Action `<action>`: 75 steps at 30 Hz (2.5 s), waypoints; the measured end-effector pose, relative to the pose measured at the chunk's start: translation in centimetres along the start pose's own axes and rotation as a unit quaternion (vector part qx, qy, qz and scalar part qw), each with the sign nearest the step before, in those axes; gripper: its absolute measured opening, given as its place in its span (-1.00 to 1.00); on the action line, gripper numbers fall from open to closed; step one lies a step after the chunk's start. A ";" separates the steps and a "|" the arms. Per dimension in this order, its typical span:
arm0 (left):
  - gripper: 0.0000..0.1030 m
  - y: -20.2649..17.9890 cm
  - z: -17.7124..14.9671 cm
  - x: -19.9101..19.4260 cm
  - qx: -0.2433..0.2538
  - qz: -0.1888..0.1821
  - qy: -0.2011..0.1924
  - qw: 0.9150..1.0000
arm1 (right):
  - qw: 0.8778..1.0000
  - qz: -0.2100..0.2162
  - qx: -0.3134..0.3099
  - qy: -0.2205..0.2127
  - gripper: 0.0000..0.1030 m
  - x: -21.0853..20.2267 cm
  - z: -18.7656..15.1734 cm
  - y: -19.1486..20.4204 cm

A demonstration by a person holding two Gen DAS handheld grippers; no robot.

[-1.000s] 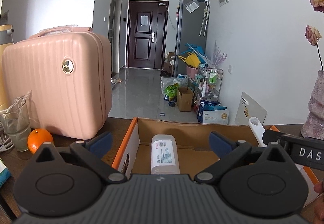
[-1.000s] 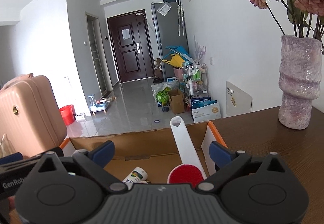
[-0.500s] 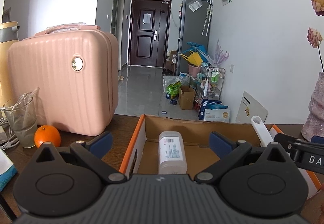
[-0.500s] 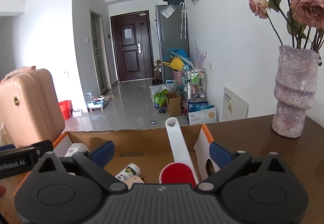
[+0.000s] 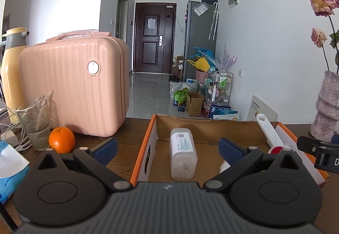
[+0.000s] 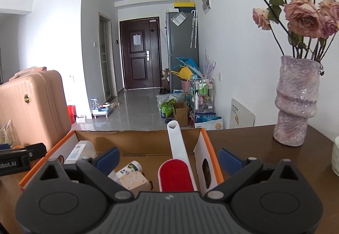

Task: Organize rigid objects
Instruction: 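Withdraw both tools from the box toward the caps on the table, then close the right tool on the clear plastic ring while the left tool nears the white cap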

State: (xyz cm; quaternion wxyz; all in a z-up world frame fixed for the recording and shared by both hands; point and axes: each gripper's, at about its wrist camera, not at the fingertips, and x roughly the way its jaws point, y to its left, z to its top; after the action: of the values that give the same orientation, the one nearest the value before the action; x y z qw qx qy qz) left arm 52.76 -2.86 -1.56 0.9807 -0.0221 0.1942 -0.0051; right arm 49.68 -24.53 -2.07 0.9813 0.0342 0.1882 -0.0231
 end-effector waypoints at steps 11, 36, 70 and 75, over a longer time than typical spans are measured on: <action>1.00 0.1 -1.8 -3.2 0.008 -0.006 0.009 1.000 | 1.000 0.013 -0.017 -0.004 0.95 -3.4 -1.9 0.0; 1.00 1.0 -6.3 -9.9 0.019 -0.020 0.043 0.999 | 0.999 0.037 -0.030 0.026 0.95 -9.9 -7.0 -0.1; 1.00 2.1 -9.5 -12.8 0.013 -0.024 0.081 0.996 | 0.992 0.067 -0.059 0.088 0.85 -11.0 -10.8 1.9; 1.00 2.8 -9.2 -12.4 0.003 -0.014 0.082 0.996 | 0.991 0.064 -0.061 0.103 0.77 -9.1 -10.9 2.8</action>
State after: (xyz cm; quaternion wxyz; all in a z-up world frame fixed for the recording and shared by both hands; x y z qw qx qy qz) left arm 37.77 -0.24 -5.48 0.9613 -0.0213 0.2740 -0.0213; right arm 37.39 -20.60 -8.61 0.9563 -0.0113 0.2869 0.0550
